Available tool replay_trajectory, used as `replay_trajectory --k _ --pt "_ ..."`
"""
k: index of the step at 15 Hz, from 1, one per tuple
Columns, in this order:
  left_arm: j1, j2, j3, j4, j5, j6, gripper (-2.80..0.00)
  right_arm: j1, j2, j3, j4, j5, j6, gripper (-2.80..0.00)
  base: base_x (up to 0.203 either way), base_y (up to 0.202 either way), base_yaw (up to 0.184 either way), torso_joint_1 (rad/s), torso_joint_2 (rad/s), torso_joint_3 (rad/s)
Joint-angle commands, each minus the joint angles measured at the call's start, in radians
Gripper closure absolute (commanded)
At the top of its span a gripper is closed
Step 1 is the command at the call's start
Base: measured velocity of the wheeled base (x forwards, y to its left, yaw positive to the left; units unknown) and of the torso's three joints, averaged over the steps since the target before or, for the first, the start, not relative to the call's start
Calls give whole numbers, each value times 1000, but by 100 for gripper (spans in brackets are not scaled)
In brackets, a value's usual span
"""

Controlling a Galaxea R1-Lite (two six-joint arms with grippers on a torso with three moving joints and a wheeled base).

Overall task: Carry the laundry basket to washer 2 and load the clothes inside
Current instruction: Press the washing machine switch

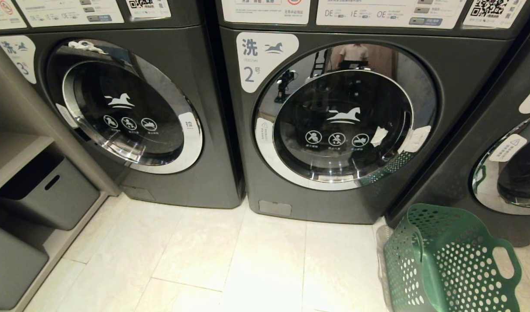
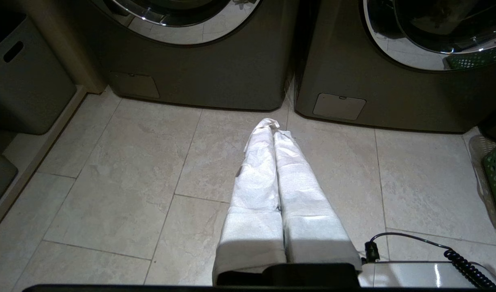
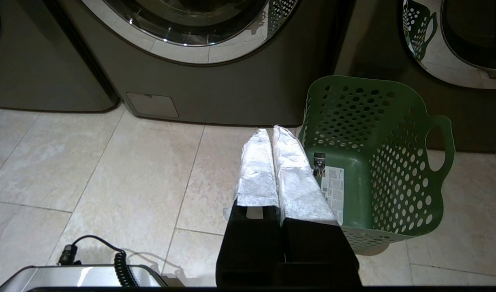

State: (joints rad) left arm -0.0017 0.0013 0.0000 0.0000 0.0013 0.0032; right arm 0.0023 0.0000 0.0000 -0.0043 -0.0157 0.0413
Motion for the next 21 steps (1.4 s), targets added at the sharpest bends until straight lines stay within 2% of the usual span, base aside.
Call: replay_trajectory --k 1,5,15,21 --pt "0 -1 0 0 0 0 0 1 2 0 0 0 0 0 0 0 0 0 0 0" --pt "0 0 0 2 0 0 0 1 2 0 0 7 -37 0 0 0 0 0 0 0" --pt "0 0 0 2 0 1 0 1 2 0 3 0 -31 0 5 0 0 1 0 0" --pt "0 -1 0 2 0 0 0 1 2 0 0 8 -44 0 177 0 -1 7 2 1"
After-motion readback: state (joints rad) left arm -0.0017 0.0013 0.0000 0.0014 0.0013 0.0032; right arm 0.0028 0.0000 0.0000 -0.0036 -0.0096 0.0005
